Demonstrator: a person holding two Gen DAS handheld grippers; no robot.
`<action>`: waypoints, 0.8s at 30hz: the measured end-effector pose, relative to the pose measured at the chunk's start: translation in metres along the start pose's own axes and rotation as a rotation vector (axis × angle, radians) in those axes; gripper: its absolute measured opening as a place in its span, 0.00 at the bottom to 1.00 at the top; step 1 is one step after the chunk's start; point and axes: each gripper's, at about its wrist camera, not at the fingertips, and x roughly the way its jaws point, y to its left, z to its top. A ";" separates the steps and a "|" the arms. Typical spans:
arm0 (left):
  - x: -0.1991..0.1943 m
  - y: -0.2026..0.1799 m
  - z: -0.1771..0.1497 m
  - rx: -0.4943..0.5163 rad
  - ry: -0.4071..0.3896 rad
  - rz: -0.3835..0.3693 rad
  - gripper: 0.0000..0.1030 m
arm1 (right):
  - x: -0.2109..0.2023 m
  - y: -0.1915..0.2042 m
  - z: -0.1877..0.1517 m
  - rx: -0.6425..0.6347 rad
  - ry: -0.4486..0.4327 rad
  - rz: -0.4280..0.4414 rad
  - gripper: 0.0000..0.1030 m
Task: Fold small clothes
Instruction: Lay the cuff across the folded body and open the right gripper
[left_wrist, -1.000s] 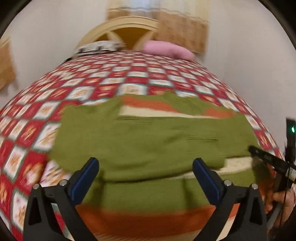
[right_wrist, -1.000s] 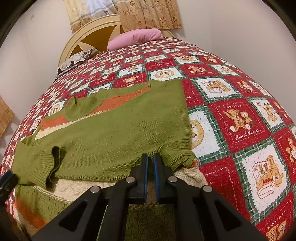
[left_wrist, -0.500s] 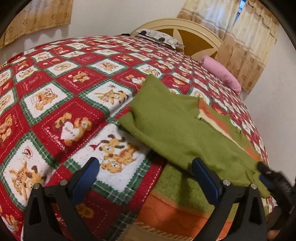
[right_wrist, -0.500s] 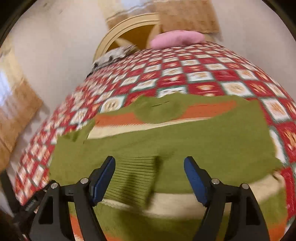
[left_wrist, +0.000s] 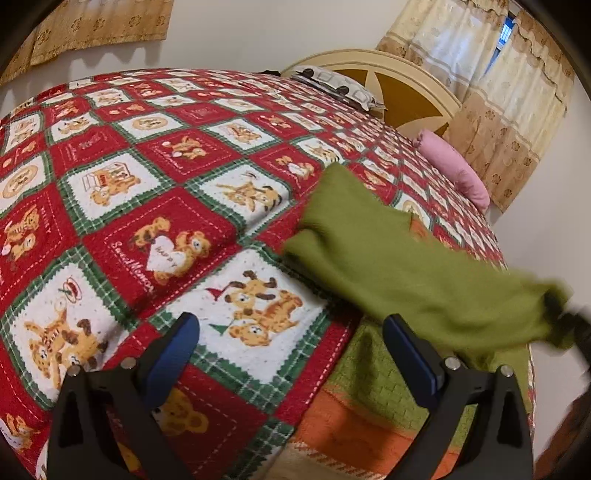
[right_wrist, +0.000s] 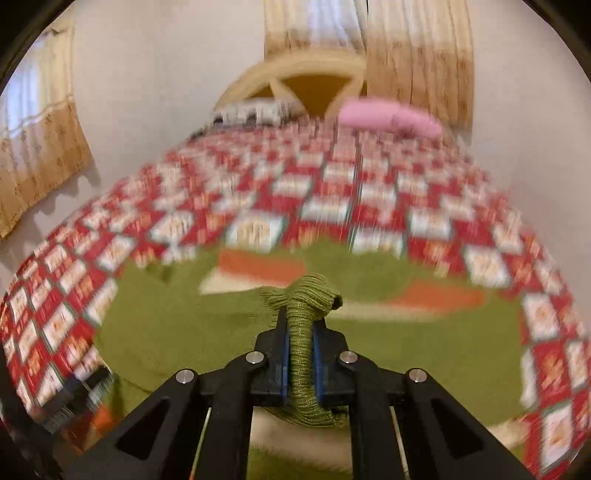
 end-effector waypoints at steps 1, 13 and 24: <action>0.001 0.000 0.000 0.004 0.002 0.004 0.99 | -0.010 -0.002 0.012 -0.003 -0.036 -0.010 0.09; 0.003 -0.006 -0.001 0.034 0.012 0.040 0.99 | -0.042 -0.103 0.028 0.068 -0.081 -0.179 0.09; 0.009 -0.061 -0.001 0.325 0.048 0.043 0.99 | 0.019 -0.150 -0.039 0.197 0.100 -0.177 0.09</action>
